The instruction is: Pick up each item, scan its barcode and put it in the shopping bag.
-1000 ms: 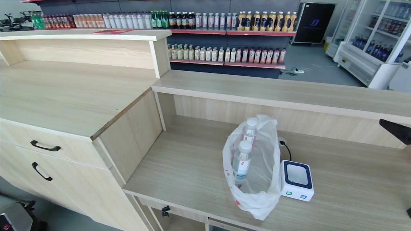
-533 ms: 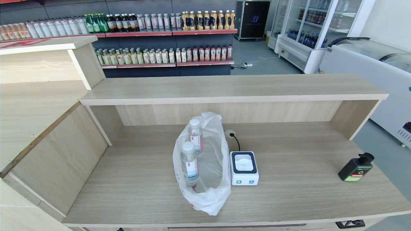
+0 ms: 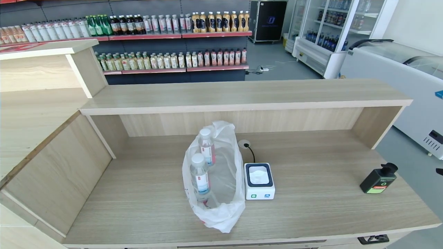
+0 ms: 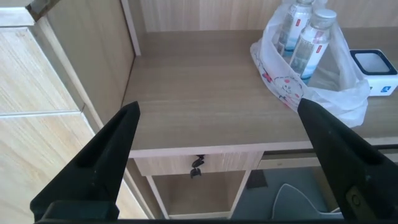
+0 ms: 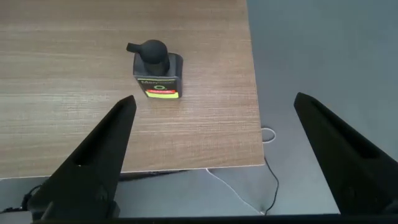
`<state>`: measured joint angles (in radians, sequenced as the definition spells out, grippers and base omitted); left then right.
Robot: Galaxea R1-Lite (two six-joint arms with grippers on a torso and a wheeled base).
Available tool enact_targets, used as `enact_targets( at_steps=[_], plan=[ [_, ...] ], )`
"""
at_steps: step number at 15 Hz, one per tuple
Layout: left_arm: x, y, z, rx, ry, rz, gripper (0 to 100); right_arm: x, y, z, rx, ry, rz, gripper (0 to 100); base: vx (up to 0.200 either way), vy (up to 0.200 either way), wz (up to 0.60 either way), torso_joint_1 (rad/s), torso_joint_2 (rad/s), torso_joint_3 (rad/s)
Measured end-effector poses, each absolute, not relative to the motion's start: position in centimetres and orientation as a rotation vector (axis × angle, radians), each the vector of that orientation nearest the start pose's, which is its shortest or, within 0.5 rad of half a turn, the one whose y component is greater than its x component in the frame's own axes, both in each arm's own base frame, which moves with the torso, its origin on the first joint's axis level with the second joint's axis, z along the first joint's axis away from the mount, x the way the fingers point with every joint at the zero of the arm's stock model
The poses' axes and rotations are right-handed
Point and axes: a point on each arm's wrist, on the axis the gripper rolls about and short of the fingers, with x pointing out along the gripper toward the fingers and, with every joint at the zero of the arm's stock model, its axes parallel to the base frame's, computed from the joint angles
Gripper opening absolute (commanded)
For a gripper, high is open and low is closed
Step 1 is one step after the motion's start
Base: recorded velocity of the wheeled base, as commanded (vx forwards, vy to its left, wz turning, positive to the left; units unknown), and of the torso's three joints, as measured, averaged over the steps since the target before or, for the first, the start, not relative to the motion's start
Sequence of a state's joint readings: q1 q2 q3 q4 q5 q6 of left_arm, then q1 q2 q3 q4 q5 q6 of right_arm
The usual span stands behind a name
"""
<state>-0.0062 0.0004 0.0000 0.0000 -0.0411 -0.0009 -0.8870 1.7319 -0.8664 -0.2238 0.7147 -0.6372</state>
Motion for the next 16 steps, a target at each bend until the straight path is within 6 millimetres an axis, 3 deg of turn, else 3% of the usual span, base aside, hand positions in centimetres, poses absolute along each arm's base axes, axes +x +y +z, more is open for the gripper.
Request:
enact_targets(
  at_steps=[10, 16],
  plan=[
    [-2.3, -0.1, 7.5, -0.001, 0.0, -0.047, 100, 22.7, -25.7, 11.6, -0.151, 0.485, 0.016, 100, 0.0, 0.0, 0.0, 0.0, 0.0, 0.0],
    [-2.3, -0.1, 7.5, -0.001, 0.0, -0.047, 100, 26.4, -25.8, 9.6, -0.154, 0.452, 0.164, 100, 0.0, 0.0, 0.0, 0.0, 0.0, 0.0]
  ],
)
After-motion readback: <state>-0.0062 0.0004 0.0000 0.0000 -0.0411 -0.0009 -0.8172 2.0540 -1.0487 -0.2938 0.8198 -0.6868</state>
